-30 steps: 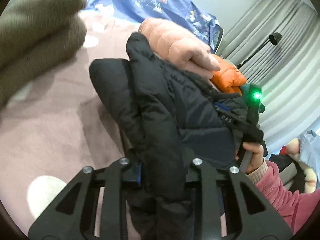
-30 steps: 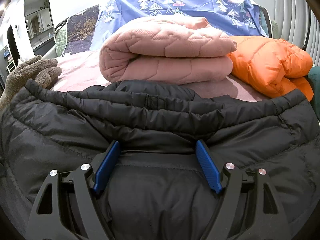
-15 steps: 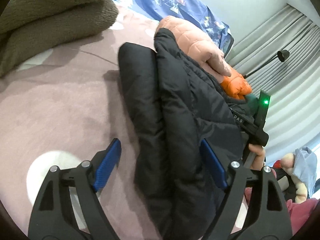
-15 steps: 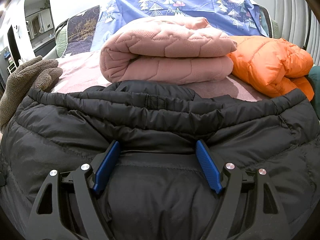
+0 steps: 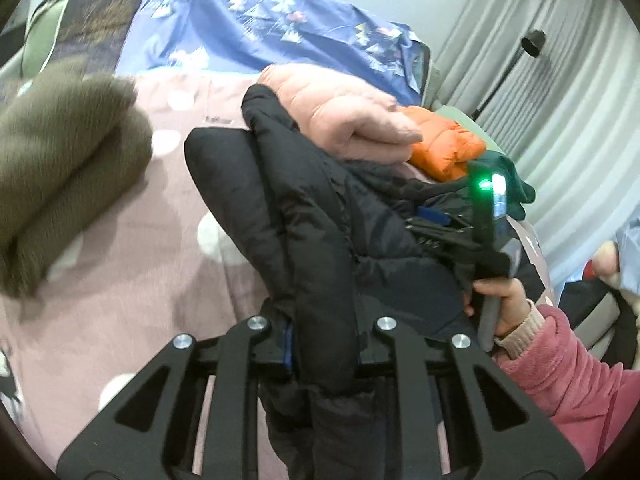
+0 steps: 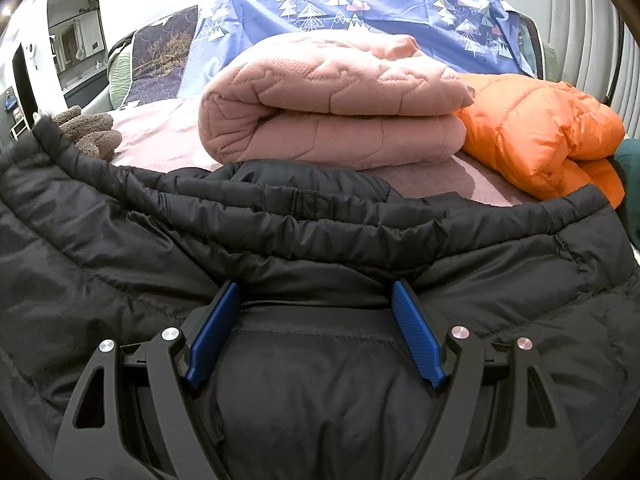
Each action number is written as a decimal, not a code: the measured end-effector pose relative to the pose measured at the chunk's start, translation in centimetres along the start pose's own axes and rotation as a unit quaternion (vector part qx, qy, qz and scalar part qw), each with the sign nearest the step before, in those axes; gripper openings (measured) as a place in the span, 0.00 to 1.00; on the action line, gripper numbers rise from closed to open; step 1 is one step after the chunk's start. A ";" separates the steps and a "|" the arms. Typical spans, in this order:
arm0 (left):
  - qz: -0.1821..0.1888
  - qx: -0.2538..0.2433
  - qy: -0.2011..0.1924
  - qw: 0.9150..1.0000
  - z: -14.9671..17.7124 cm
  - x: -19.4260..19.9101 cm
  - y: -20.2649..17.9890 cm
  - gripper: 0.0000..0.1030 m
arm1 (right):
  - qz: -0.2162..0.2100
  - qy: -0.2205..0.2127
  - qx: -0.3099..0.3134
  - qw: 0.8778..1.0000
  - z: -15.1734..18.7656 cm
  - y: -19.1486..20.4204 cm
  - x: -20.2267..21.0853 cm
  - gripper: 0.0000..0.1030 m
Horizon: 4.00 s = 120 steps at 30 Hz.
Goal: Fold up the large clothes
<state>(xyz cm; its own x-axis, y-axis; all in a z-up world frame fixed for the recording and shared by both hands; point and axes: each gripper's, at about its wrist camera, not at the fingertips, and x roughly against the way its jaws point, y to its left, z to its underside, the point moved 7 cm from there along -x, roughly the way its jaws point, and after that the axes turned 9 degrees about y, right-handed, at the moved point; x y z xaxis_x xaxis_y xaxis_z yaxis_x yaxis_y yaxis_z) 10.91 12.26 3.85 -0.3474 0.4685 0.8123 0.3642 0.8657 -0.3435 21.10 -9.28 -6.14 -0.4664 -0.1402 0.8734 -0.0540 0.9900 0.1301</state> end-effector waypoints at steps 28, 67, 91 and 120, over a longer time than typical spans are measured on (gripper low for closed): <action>-0.026 -0.069 0.035 0.997 -6.2 -0.3 -11.4 0.18 | -0.009 -0.013 0.026 1.000 3.3 0.9 2.4 0.54; 0.050 -0.228 0.188 0.954 -3.3 -18.9 -33.9 0.49 | -0.037 -0.094 -0.212 0.972 13.8 -21.3 19.5 0.54; 0.232 -0.151 0.230 0.933 -4.7 -19.9 -35.7 0.53 | -0.117 -0.082 -0.214 0.966 15.8 -15.1 20.6 0.06; -0.045 -0.285 0.093 0.953 -5.7 -23.4 -28.4 0.64 | -0.007 -0.042 -0.236 0.971 20.5 -20.0 15.5 0.30</action>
<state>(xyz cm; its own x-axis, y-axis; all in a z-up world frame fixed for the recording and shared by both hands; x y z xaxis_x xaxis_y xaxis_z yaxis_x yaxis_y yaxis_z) 13.63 -24.31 -2.64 -0.2599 0.3120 0.9139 0.7686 0.6397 0.0002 -3.18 -30.99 -4.85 -0.5400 -0.1331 0.8311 0.3403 0.8686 0.3602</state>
